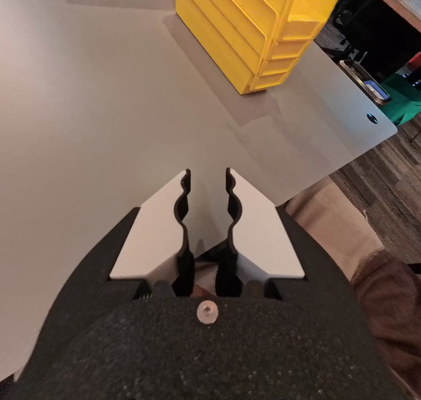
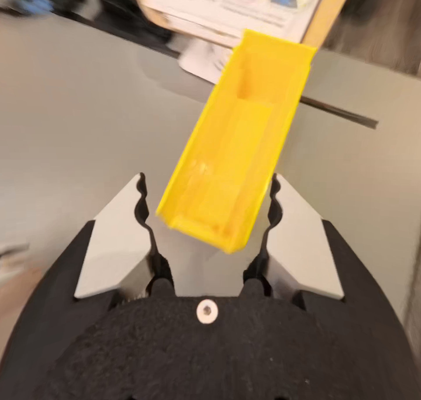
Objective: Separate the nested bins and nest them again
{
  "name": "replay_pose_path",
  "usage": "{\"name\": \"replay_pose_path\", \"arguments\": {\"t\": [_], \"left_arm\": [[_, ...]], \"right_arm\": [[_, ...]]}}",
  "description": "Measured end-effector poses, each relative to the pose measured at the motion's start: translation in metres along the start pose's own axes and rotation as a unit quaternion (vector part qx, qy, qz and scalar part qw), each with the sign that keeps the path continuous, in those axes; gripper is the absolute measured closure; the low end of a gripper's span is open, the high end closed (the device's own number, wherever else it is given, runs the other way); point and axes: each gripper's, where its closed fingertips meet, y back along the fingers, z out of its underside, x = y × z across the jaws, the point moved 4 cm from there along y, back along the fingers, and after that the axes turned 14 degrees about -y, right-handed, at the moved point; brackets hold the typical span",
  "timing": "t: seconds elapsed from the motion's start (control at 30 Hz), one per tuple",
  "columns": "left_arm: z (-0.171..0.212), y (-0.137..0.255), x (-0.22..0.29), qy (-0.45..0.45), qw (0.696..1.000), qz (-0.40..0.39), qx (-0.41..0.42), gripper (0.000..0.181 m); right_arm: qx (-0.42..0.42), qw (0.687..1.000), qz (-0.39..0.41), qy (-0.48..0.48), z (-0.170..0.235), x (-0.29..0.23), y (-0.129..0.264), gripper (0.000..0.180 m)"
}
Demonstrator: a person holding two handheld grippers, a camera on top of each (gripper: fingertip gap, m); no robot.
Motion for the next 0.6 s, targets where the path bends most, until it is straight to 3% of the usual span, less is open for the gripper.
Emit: {"name": "replay_pose_path", "arguments": {"t": [0.1,0.23,0.43,0.6], "left_arm": [[0.001,-0.003,0.005,-0.001,1.0,0.013,-0.006,0.152],[0.006,-0.002,0.005,-0.013,1.0,0.012,-0.019,0.152],[0.011,0.004,0.0,0.005,1.0,0.021,-0.022,0.152],[0.012,0.003,-0.003,0.024,0.999,0.023,-0.024,0.152]], "right_arm": [[-0.108,0.992,0.066,-0.022,-0.043,0.019,-0.05,0.07],[-0.198,0.975,0.086,-0.054,-0.049,0.023,-0.095,0.061],[-0.228,0.963,0.125,-0.069,-0.05,0.035,-0.126,0.058],[-0.247,0.956,0.138,-0.078,-0.053,0.035,-0.124,0.074]]}}
